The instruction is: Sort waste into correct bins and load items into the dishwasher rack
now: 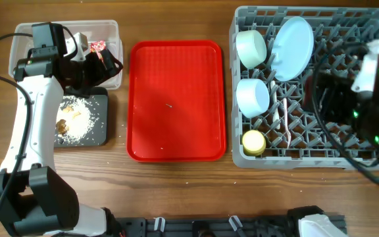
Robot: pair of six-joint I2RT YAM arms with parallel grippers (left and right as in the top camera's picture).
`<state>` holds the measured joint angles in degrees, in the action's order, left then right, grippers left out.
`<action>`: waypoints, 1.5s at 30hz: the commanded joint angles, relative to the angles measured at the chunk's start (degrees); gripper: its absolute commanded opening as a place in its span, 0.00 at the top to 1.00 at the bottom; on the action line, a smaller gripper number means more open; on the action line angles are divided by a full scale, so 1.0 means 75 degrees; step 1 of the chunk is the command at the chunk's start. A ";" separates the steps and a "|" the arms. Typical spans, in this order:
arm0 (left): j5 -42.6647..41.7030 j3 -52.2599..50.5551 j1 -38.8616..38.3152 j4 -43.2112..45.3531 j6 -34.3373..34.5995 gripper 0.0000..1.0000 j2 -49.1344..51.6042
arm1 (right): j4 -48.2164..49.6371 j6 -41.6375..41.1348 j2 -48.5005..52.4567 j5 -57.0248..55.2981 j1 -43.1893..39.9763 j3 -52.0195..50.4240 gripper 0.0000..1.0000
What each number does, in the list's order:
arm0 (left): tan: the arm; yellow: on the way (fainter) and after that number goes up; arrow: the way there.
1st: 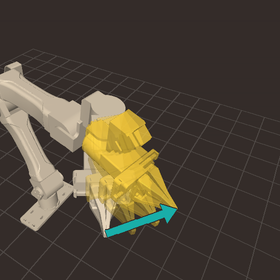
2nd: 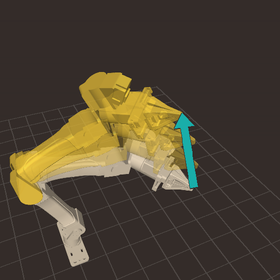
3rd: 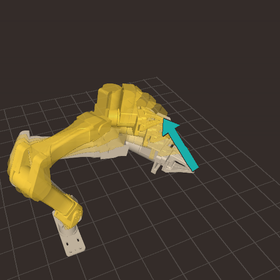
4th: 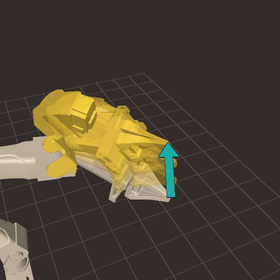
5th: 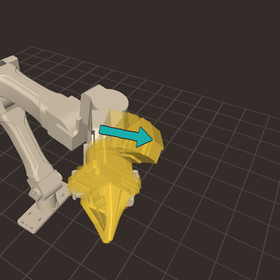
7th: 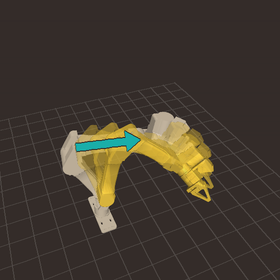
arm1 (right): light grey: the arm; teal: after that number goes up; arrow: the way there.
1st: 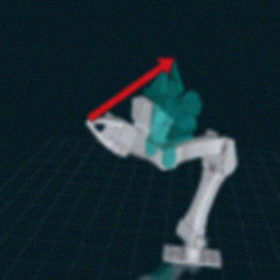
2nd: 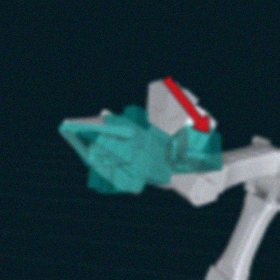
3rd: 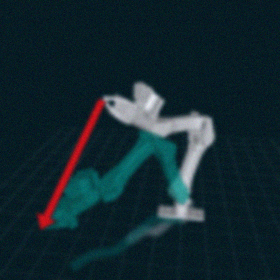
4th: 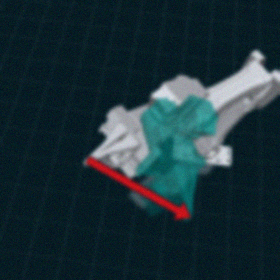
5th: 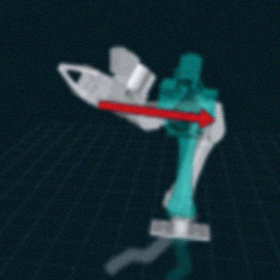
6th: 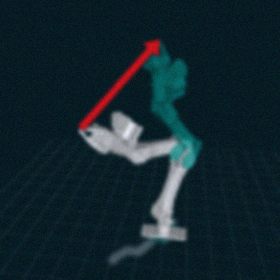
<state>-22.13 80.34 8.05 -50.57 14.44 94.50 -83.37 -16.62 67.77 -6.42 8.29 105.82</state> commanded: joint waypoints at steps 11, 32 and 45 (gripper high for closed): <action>0.0020 0.0105 0.0029 0.0015 -0.0076 0.00 -0.0087 | 0.1008 -0.0356 -0.1580 -0.1378 -0.0041 -0.0125 0.00; 0.0020 0.0105 0.0029 0.0015 -0.0076 0.00 -0.0087 | 1.0005 0.2192 -0.6968 0.1099 -0.0804 -1.0112 0.00; 0.0020 0.0105 0.0029 0.0017 -0.0076 0.00 -0.0087 | 1.2575 0.2212 -0.8988 0.1011 -0.0804 -1.3624 0.00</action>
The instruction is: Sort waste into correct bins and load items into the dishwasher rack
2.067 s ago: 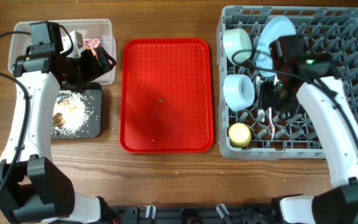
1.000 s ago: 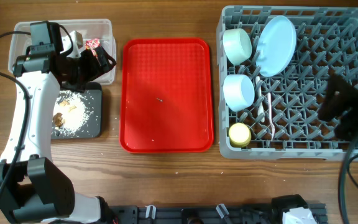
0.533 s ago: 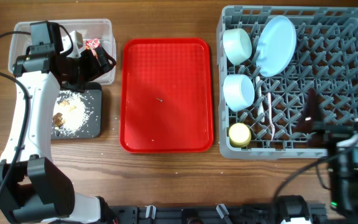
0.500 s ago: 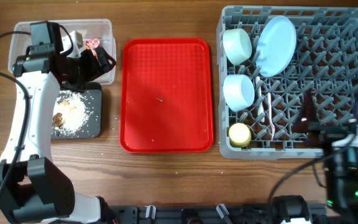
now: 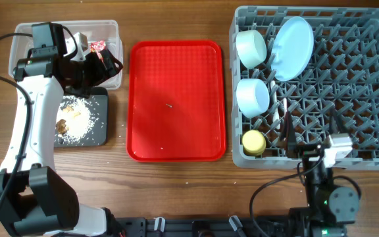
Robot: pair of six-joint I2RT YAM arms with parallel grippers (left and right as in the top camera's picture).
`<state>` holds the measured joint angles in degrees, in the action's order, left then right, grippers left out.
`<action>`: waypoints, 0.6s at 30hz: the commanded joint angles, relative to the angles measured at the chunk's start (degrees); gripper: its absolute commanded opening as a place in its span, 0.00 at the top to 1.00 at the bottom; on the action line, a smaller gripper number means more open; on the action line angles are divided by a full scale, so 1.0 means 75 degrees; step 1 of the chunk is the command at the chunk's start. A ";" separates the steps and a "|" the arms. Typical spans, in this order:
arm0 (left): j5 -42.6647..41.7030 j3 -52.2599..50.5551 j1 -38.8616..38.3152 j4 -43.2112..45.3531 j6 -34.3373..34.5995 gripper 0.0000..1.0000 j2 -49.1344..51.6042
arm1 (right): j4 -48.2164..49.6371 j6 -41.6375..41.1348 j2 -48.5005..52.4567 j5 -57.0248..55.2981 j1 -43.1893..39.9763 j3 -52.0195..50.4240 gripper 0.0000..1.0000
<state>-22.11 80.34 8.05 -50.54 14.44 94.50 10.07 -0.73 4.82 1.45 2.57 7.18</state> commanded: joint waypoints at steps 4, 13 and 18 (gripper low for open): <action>0.0017 0.0105 0.0029 0.0012 -0.0076 0.00 -0.0087 | 0.0224 0.0093 -0.0618 -0.0038 -0.0041 -0.0851 0.00; 0.0017 0.0105 0.0029 0.0015 -0.0076 0.00 -0.0087 | -0.0831 0.0076 -0.0618 -0.0006 -0.0038 -0.0921 0.00; 0.0017 0.0105 0.0029 0.0012 -0.0076 0.00 -0.0087 | -0.1288 0.0076 -0.0621 0.0017 -0.0038 -0.0924 0.00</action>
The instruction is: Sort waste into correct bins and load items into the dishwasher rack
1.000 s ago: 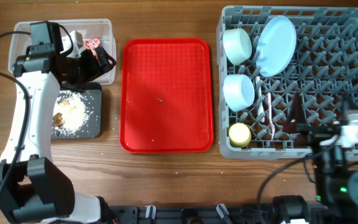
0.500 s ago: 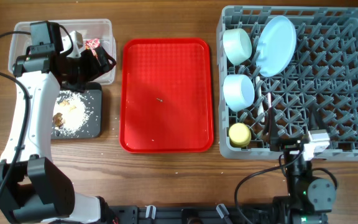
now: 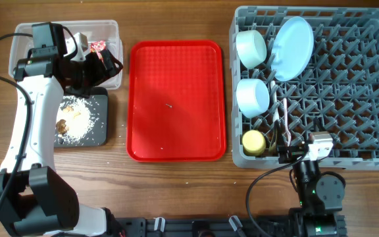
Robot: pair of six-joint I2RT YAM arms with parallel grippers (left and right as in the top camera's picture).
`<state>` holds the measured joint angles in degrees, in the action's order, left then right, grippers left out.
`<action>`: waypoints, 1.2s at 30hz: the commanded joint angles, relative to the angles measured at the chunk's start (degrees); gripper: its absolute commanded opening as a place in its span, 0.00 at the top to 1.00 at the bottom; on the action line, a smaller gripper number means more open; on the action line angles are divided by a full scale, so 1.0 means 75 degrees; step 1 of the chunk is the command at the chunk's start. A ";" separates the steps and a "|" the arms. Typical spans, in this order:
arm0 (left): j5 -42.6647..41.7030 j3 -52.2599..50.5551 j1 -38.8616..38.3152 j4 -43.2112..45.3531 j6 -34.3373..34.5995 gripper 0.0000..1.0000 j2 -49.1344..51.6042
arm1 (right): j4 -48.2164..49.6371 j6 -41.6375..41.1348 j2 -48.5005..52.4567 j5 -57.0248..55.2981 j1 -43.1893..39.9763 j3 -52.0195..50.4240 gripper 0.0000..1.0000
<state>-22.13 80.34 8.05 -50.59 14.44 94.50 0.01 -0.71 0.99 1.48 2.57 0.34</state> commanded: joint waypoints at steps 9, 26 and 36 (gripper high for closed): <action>0.0020 0.0105 0.0029 0.0017 -0.0076 0.00 -0.0087 | 0.0041 0.0079 -0.0096 0.0012 -0.0038 -0.0006 0.00; 0.0784 0.0076 0.0006 -0.0245 -0.0099 0.00 -0.0933 | 0.0041 0.0076 -0.0096 0.0015 -0.0038 -0.0006 0.00; 0.0944 -0.2771 -0.0385 0.3622 -0.1524 0.00 -0.4922 | 0.0041 0.0076 -0.0096 0.0015 -0.0038 -0.0006 0.00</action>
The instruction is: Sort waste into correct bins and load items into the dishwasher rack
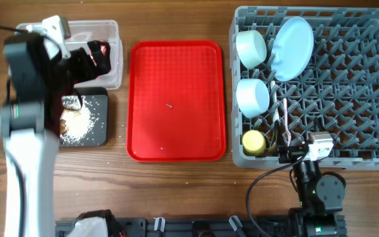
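The red tray [176,79] in the middle holds only a tiny speck [169,105]. Left of it, a clear bin [107,27] contains a red wrapper [97,47], and a black bin [101,113] holds pale food scraps [77,122]. My left arm rises large toward the camera. Its gripper [91,60] hangs over the clear bin's near edge, and its jaws are too dark to read. The grey dishwasher rack [347,99] carries two pale cups [252,97], a light blue plate [292,46], a yellow cup [254,141] and utensils [283,122]. My right gripper [287,139] sits at the rack's front edge.
The right arm's base and cable [318,187] lie in front of the rack on the wooden table [176,191]. The left arm covers the left parts of both bins.
My left arm has lifted toward the camera and now covers the left side of both bins, with its gripper still over the clear bin. The right arm has not moved.
At first my right arm reached over the rack's right side while the left gripper hung over the clear bin. The right arm was then folded back at the table's front edge, then slightly further left, where it stays. The left arm is now raised.
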Robot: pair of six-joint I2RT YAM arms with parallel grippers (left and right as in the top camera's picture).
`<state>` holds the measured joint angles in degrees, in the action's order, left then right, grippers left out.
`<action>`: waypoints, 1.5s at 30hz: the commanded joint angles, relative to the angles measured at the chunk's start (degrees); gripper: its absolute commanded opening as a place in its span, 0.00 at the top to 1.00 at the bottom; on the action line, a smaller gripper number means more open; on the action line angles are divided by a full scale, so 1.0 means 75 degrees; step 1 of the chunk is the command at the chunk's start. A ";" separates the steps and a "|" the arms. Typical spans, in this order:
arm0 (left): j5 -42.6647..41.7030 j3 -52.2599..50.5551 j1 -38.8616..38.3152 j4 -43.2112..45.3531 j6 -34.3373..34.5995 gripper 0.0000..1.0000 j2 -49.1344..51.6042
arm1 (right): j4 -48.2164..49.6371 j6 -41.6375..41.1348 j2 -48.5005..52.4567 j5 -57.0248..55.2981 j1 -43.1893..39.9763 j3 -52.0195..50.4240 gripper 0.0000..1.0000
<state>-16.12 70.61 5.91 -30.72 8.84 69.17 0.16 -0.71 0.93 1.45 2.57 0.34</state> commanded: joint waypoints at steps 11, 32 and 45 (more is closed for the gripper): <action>0.0420 -0.7399 -0.0087 0.4360 -0.0720 0.00 -0.6787 | 0.0020 0.0079 -0.0087 0.0017 -0.0038 -0.0006 0.00; 0.1431 -0.9372 -0.0087 0.4689 -0.0726 0.00 -0.9203 | 0.0017 0.0076 -0.0087 0.0017 -0.0038 -0.0006 0.00; 0.1364 -0.9372 -0.0087 0.3573 -0.0667 0.00 -0.9200 | 0.0020 0.0076 -0.0087 0.0017 -0.0038 -0.0006 0.00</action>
<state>-6.22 0.51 5.30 -3.51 4.12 0.78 0.01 -0.71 0.73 1.48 2.57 0.36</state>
